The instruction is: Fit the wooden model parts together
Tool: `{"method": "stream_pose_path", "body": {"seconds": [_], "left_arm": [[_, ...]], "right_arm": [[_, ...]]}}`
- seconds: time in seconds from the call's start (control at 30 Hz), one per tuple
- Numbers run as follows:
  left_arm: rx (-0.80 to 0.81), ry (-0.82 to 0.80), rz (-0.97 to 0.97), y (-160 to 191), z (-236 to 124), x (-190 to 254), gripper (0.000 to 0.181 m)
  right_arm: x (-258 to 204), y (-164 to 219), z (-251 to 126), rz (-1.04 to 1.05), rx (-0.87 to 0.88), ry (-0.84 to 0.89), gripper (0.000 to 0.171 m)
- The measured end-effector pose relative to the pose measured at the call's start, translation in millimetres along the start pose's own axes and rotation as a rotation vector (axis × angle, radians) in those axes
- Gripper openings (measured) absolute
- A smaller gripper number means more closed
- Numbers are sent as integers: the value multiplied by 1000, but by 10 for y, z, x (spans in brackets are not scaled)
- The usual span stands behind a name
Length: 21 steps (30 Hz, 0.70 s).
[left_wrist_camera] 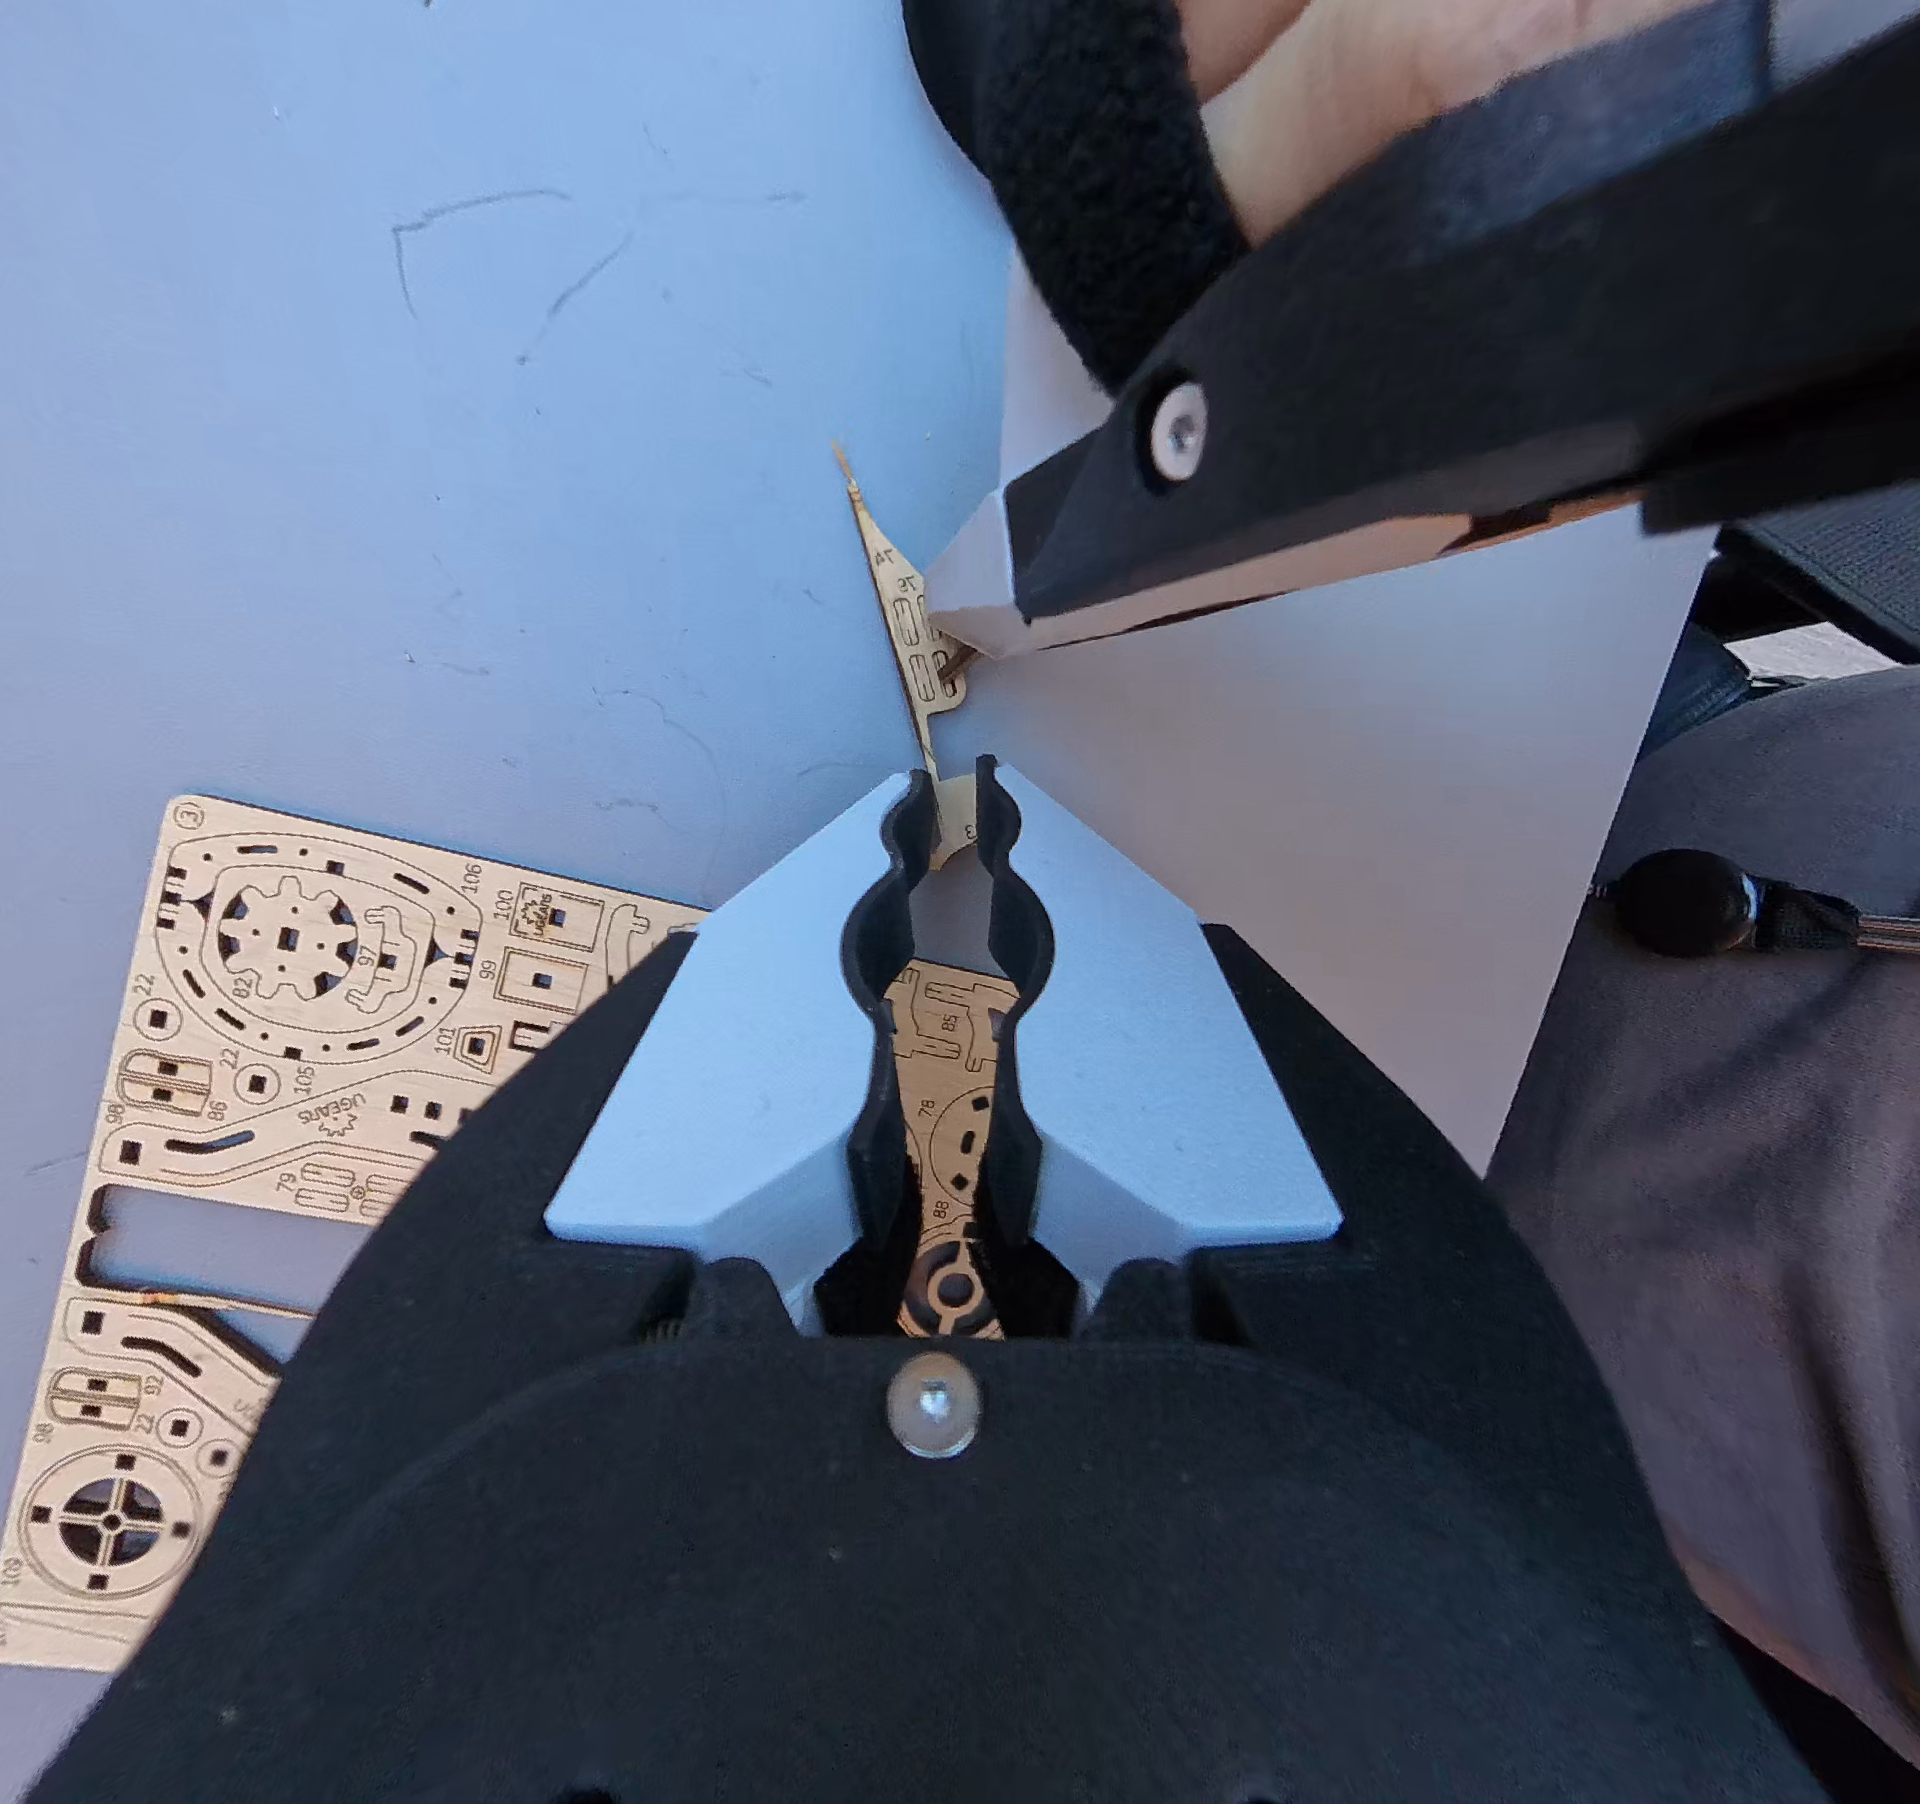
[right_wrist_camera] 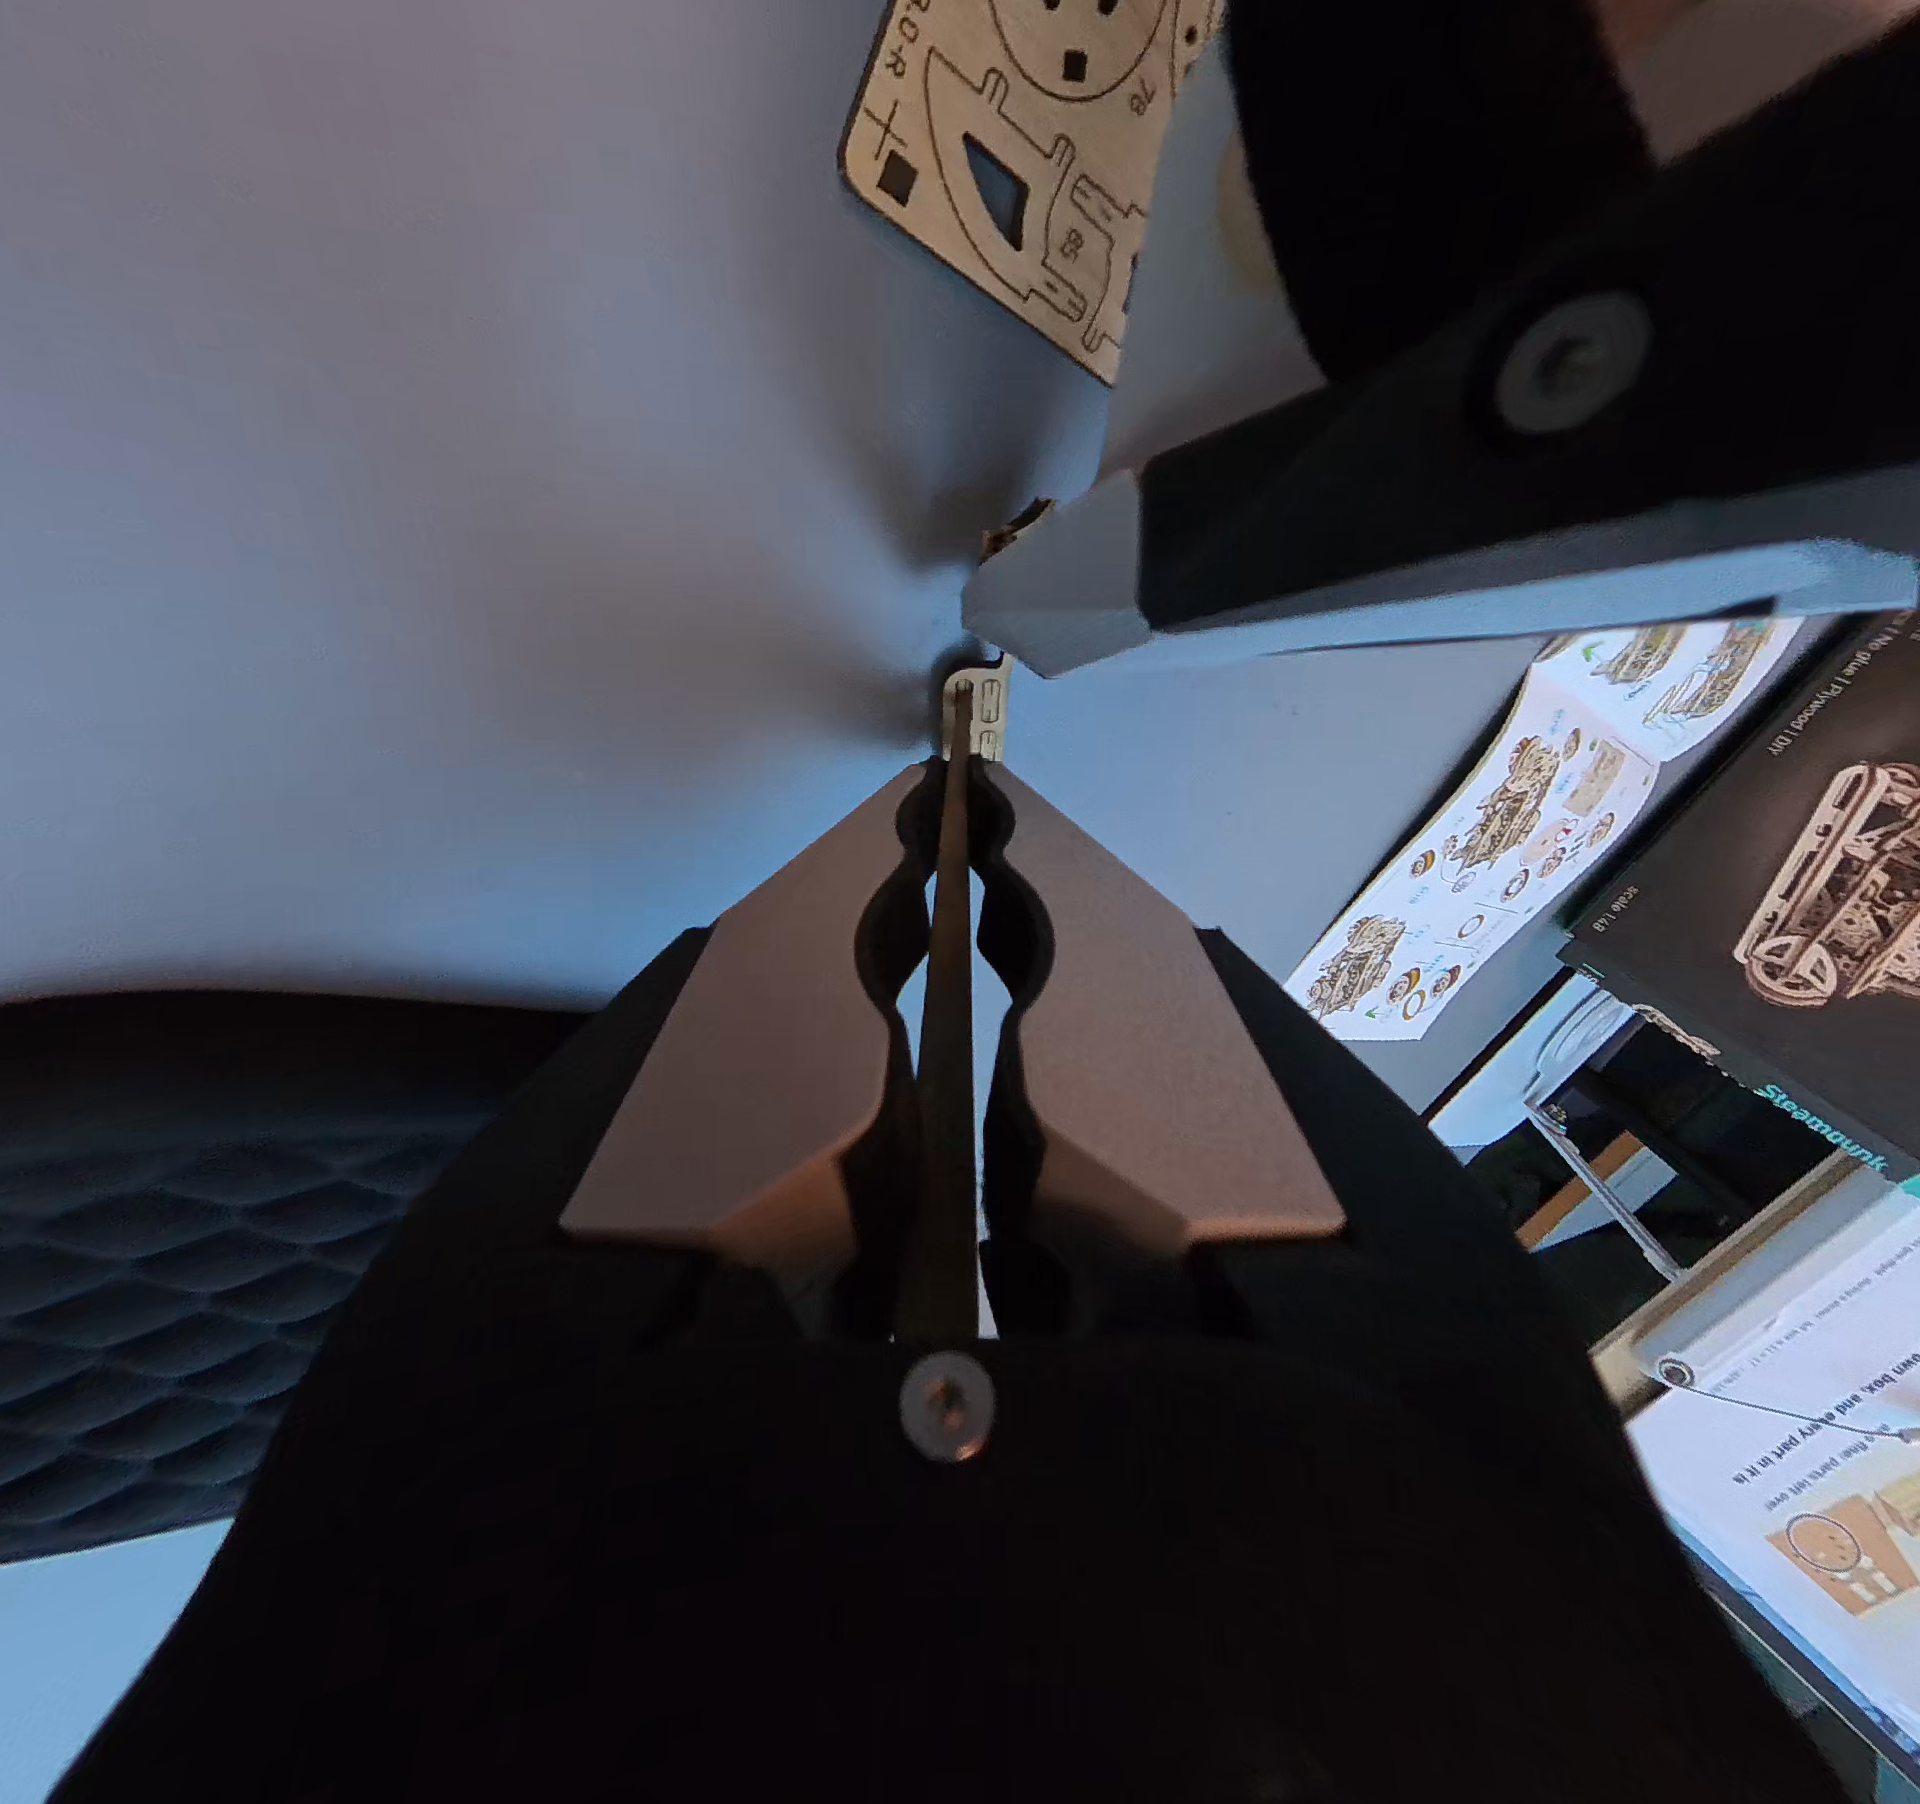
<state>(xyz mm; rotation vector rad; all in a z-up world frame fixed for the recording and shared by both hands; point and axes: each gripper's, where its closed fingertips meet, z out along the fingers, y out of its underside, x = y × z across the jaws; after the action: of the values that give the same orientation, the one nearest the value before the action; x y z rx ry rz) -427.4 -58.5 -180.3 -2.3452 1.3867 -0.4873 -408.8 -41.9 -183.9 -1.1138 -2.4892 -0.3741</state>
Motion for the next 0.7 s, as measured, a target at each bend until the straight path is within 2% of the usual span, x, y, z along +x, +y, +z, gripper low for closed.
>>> {"method": "stream_pose_path", "body": {"seconds": [0.7], "left_arm": [[-39, 10, -1, 4, -28, -11, 5]], "right_arm": [[8, -10, 4, 9, 28, -51, 2]]}}
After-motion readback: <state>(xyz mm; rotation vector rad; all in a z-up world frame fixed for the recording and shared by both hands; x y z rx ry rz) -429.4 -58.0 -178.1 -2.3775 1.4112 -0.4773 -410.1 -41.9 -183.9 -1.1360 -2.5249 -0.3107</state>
